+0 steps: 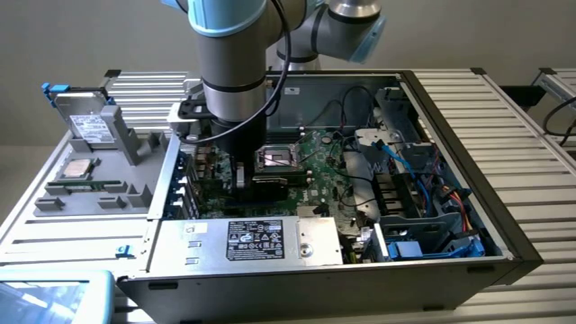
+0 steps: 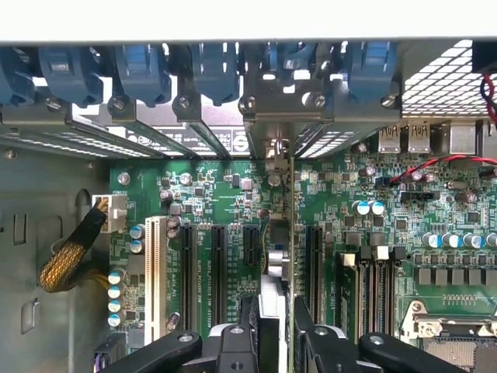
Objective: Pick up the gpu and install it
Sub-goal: 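Insert the gpu into the slot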
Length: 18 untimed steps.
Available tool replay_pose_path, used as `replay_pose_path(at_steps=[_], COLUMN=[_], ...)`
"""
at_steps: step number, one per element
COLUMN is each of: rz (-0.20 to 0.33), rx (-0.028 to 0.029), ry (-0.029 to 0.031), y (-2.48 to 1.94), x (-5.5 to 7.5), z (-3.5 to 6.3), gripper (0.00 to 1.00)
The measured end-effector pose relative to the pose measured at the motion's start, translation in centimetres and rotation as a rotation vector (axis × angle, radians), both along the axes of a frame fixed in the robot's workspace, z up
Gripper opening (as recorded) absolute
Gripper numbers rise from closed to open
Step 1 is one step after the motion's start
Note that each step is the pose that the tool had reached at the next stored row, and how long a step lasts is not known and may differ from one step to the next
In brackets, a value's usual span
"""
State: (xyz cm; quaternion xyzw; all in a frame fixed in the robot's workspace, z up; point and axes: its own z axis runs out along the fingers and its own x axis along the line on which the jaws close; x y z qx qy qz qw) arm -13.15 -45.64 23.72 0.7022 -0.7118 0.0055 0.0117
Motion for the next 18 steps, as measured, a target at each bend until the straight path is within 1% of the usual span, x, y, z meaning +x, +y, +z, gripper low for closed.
replay_pose_path(at_steps=[7, 18], rz=[0.0, -0.001], rx=[-0.0003, -0.0007], ry=[-0.001, -0.0004], y=[-0.03, -0.03], x=[0.08, 0.01], z=[-0.02, -0.01], gripper=[0.28, 0.28])
